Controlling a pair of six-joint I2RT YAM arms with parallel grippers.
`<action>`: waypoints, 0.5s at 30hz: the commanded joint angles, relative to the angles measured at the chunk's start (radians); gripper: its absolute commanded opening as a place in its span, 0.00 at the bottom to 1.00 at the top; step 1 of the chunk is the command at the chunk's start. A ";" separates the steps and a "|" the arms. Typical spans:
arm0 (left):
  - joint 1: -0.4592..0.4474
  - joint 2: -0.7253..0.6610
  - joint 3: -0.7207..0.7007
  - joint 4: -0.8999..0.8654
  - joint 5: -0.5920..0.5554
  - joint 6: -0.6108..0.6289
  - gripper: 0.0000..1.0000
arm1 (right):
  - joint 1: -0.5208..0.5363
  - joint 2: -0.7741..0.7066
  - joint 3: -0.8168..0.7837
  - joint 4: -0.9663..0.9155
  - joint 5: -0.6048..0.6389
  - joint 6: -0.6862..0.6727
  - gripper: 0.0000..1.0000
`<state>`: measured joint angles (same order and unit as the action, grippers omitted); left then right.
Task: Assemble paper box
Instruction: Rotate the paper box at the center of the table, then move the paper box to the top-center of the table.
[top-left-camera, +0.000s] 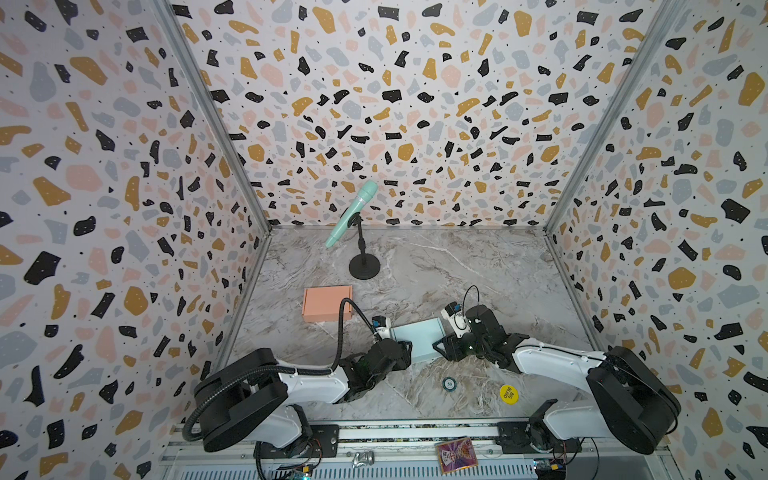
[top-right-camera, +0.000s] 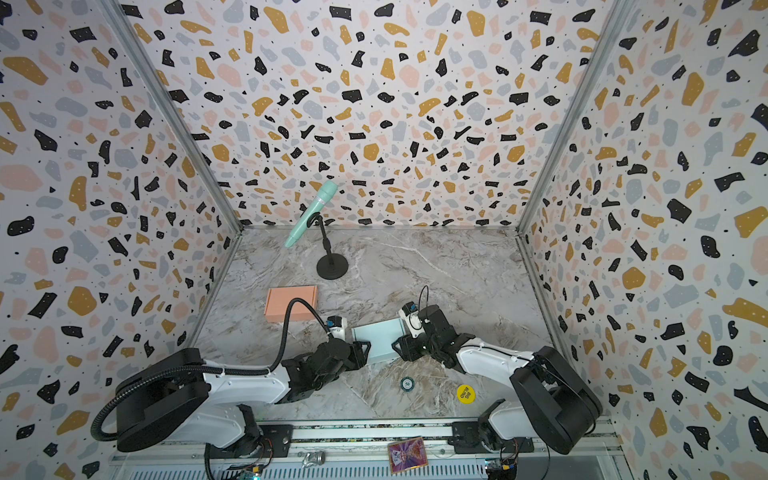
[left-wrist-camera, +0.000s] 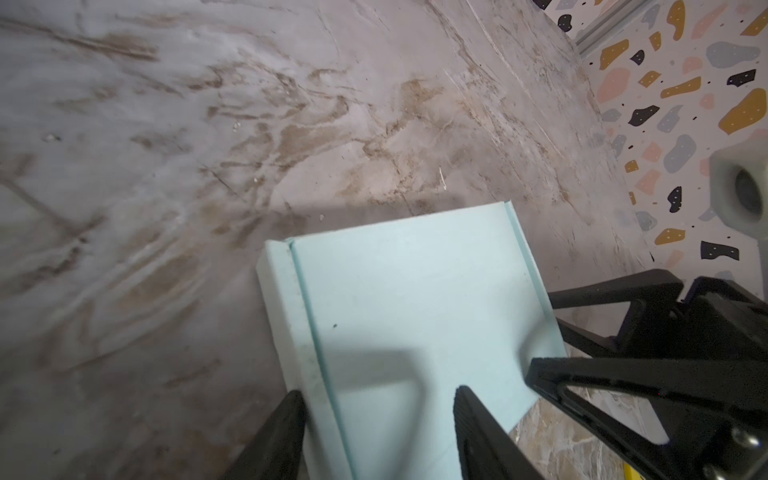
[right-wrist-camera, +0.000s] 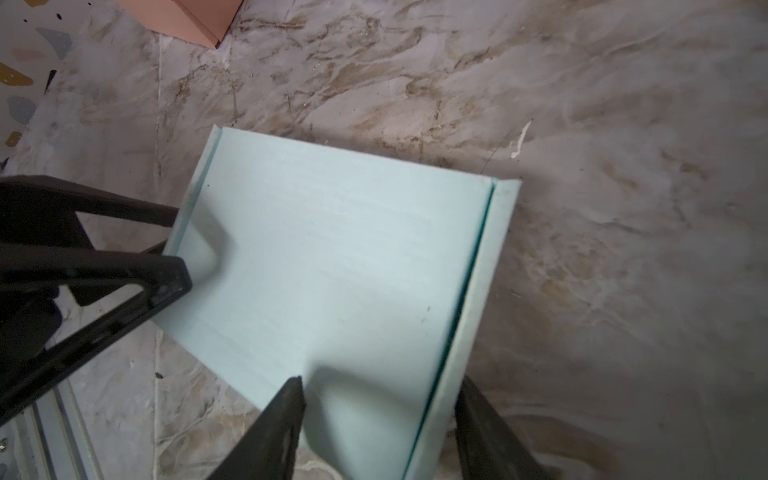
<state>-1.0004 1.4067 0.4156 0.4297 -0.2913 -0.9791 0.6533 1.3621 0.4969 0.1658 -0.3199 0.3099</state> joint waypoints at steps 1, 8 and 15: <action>0.044 0.009 0.055 0.020 0.044 0.066 0.58 | 0.013 0.030 0.070 0.024 -0.043 -0.003 0.59; 0.169 0.069 0.148 0.004 0.133 0.173 0.58 | -0.017 0.165 0.222 0.033 -0.074 -0.033 0.58; 0.265 0.167 0.259 -0.034 0.189 0.258 0.58 | -0.048 0.287 0.352 0.038 -0.090 -0.050 0.58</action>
<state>-0.7498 1.5497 0.6205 0.3523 -0.2016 -0.7868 0.5995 1.6295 0.7860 0.1661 -0.3275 0.2848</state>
